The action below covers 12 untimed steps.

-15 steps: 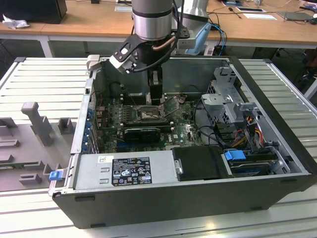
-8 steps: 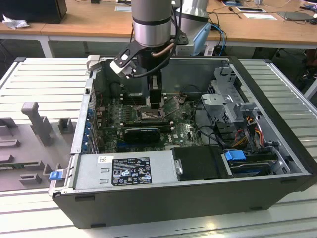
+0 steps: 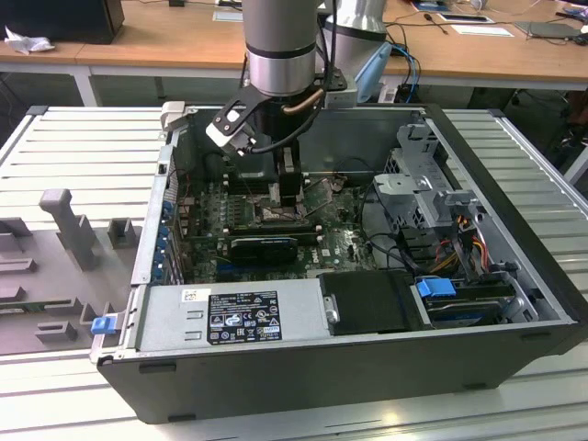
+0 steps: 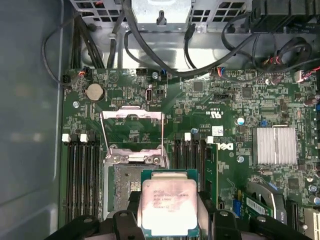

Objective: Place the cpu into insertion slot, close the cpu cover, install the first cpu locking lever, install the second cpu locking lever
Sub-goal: 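Place the cpu into insertion slot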

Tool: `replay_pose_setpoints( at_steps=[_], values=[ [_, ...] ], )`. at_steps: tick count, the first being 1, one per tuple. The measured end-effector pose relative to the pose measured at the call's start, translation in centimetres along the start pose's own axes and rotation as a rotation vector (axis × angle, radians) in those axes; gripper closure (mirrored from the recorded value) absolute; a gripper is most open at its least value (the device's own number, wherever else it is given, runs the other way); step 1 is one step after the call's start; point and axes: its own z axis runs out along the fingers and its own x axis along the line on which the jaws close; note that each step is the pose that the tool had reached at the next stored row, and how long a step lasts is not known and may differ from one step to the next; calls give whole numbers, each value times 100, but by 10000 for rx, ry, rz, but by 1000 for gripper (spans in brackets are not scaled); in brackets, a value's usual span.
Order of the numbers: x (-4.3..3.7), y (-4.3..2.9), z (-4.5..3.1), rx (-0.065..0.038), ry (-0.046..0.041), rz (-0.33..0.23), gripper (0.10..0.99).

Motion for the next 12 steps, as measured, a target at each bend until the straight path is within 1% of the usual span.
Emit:
replay_pose_setpoints(
  at_steps=[2,4,12],
  values=[
    [2,-5,54,1,-1,-1,557],
    [1,-9,85,1,-2,0,557],
    [14,-13,127,1,-1,1,557]
  ],
)
